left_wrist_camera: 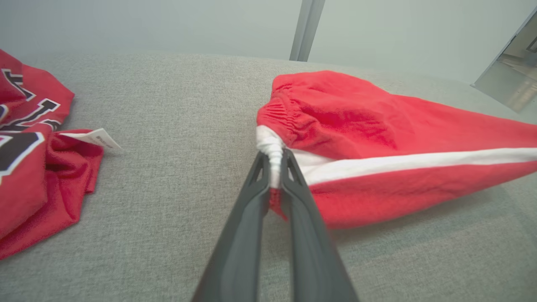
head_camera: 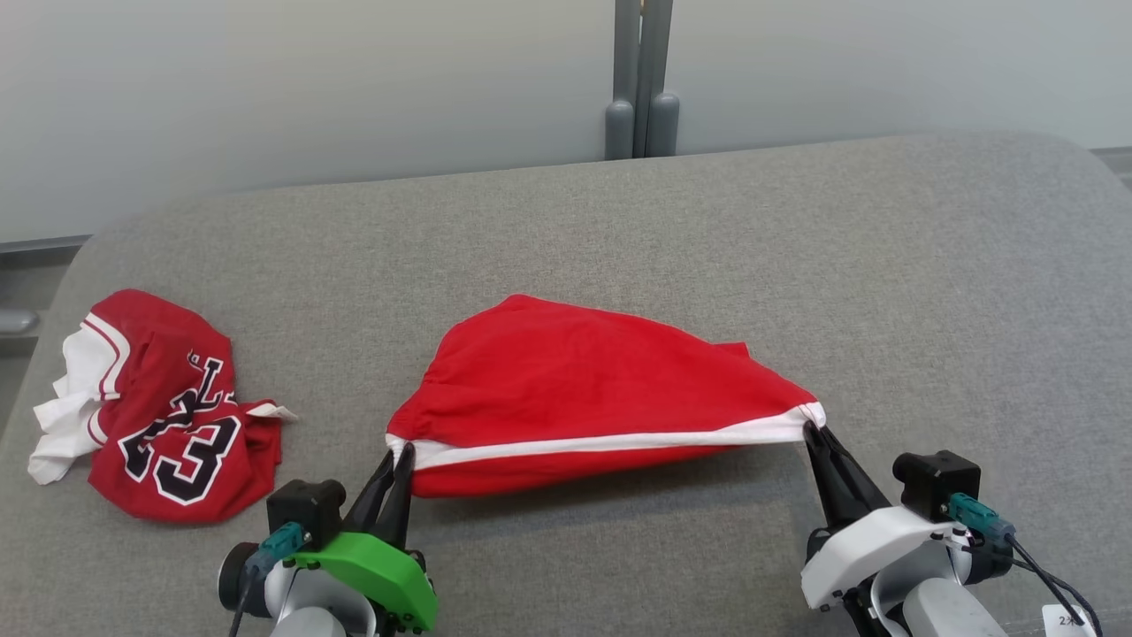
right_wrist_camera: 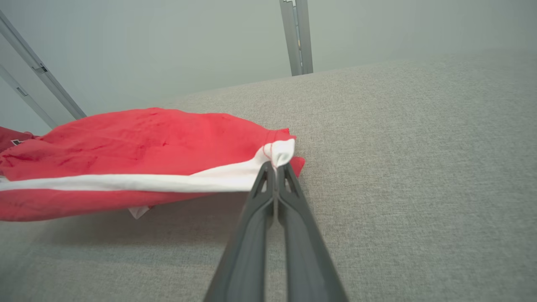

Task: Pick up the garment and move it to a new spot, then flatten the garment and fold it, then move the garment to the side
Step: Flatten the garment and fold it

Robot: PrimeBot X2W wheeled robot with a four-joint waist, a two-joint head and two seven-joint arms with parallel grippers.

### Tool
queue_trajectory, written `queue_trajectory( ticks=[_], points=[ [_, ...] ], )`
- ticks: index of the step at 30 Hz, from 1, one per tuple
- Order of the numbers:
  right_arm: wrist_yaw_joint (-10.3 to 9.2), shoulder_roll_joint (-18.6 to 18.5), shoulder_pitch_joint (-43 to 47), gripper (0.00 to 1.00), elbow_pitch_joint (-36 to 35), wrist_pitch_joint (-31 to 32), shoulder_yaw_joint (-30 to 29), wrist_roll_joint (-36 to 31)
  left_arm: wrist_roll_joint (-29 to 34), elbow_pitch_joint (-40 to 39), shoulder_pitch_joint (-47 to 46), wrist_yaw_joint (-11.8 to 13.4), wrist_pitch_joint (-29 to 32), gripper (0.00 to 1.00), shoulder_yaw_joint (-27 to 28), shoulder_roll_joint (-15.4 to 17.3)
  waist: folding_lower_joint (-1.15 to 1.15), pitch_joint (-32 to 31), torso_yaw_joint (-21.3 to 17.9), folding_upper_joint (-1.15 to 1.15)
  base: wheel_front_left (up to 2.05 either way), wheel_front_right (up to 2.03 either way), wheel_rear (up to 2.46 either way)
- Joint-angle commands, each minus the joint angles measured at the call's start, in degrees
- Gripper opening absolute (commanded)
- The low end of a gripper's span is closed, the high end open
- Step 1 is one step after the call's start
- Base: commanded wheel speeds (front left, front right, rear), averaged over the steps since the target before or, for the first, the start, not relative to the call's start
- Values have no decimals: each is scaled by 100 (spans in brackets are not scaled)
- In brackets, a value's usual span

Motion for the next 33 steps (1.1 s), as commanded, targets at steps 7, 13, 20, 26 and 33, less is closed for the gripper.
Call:
queue_trajectory(
  ticks=[7,13,20,26,33],
  points=[
    [-6,-116,-695,0,-24,-3,181,5,-65,-130,-950,-11,-4,0,-413,302,0,578,57,0,0,0,0],
    [-6,-337,-2661,0,250,-2,240,-78,-189,81,-3238,-12,91,0,-1004,796,0,1762,68,0,0,0,0],
    [-9,-682,-5793,0,1000,-2,114,-640,-428,813,-6219,-11,206,0,-1299,1032,0,2575,89,0,0,0,0],
    [-9,-821,-6752,0,1093,-3,-294,-1125,-397,1045,-7099,-11,20,0,-1288,933,0,2701,173,0,0,0,0],
    [-11,-743,-7004,0,716,-2,-830,-1605,-234,365,-6490,2,0,0,-690,992,0,3049,124,0,0,0,0]
  ],
)
